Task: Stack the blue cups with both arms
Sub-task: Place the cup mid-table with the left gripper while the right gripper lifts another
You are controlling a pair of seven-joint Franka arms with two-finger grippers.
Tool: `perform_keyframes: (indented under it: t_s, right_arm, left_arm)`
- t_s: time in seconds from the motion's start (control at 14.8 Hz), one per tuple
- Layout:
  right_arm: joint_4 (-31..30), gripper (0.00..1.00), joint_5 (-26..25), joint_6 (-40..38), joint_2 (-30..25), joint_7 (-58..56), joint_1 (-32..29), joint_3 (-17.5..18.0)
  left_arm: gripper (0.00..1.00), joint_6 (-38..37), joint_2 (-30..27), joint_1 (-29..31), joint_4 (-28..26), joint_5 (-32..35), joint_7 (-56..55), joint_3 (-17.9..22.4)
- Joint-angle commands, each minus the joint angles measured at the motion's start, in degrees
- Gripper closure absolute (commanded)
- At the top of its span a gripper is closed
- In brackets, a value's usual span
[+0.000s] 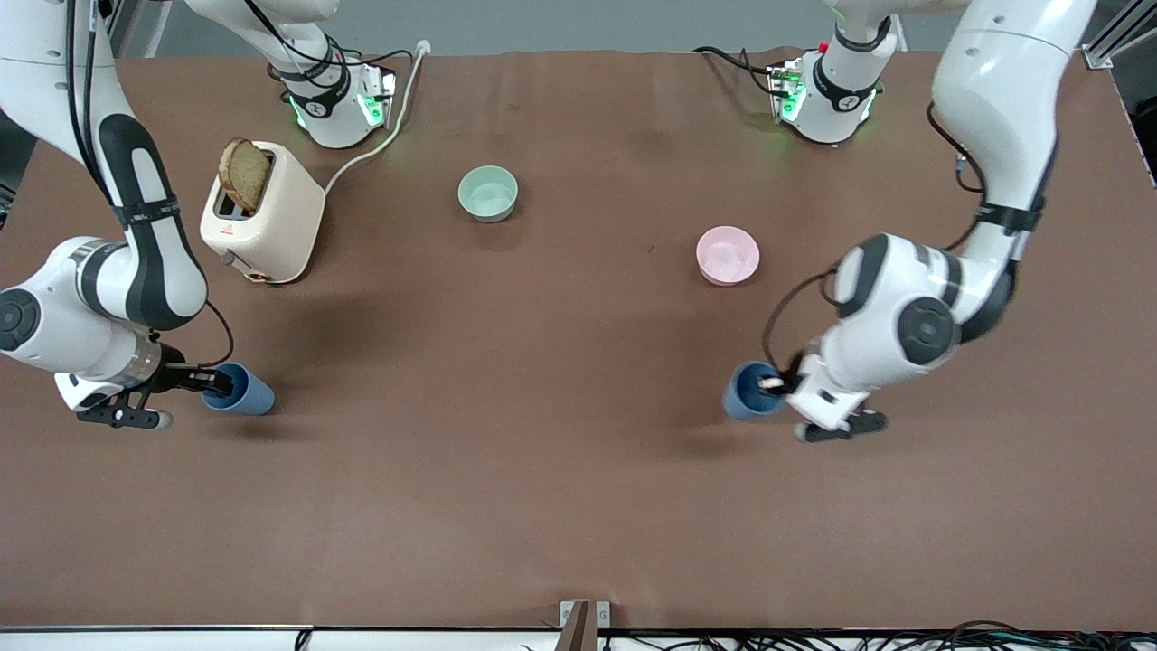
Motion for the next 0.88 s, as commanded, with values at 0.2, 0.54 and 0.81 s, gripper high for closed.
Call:
perform_keyframes:
  t_s: [0.2, 0.54, 0.81]
  right_arm:
    - [-0.39, 1.0, 1.12, -1.3, -1.63, -0.89, -0.49, 0.7]
    - [2.94, 0.97, 0.24, -15.24, -11.03, -0.54, 0.04, 0.7]
    - [5.41, 0.96, -0.11, -26.96, -19.28, -0.36, 0.3, 0.7]
  left_arm:
    - [1.0, 1.3, 1.49, -16.05, -0.53, 4.61, -25.07, -0.74]
    - [1.0, 6.4, 4.91, -24.41, -0.53, 5.5, -36.0, -0.48]
    - [0.78, 7.29, 6.41, -25.3, 0.34, 5.59, -36.45, -0.13]
